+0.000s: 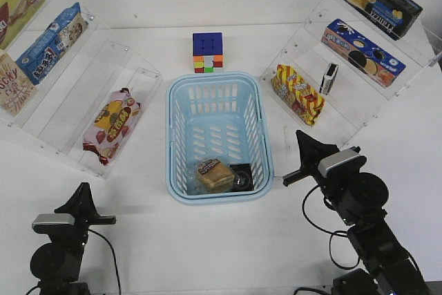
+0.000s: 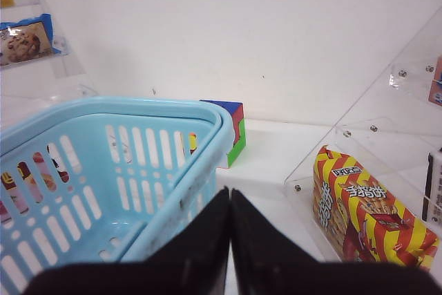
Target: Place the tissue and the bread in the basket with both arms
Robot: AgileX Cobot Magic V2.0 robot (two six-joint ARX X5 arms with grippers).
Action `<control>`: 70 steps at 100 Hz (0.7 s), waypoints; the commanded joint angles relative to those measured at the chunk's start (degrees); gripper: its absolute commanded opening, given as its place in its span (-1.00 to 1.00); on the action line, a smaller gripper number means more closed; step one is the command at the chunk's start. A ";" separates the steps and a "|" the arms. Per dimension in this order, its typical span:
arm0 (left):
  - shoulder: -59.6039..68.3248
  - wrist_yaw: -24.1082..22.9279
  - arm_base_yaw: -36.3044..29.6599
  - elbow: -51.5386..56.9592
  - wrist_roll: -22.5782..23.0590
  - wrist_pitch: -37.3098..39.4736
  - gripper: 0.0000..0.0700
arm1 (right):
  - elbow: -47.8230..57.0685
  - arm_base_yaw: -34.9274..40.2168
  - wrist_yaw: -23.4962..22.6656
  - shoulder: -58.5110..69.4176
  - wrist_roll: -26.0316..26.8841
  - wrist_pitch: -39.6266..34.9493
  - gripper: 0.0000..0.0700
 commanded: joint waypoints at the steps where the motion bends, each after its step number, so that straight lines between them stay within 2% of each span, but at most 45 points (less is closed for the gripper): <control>1: -0.07 0.11 0.11 -1.16 0.02 0.76 -1.00 | 0.68 0.15 0.02 0.09 0.72 0.61 -1.00; 40: -0.07 0.11 0.11 -1.16 0.02 0.76 -1.00 | 0.66 0.15 0.11 0.07 0.11 0.59 -1.00; 55: -0.07 0.11 0.11 -1.16 0.02 0.76 -1.00 | -2.47 -0.42 2.14 -2.71 -9.05 0.74 -1.00; 70: -0.07 0.11 0.11 -1.16 0.02 0.76 -1.00 | -10.23 -3.02 3.19 -10.47 -13.25 1.03 -1.00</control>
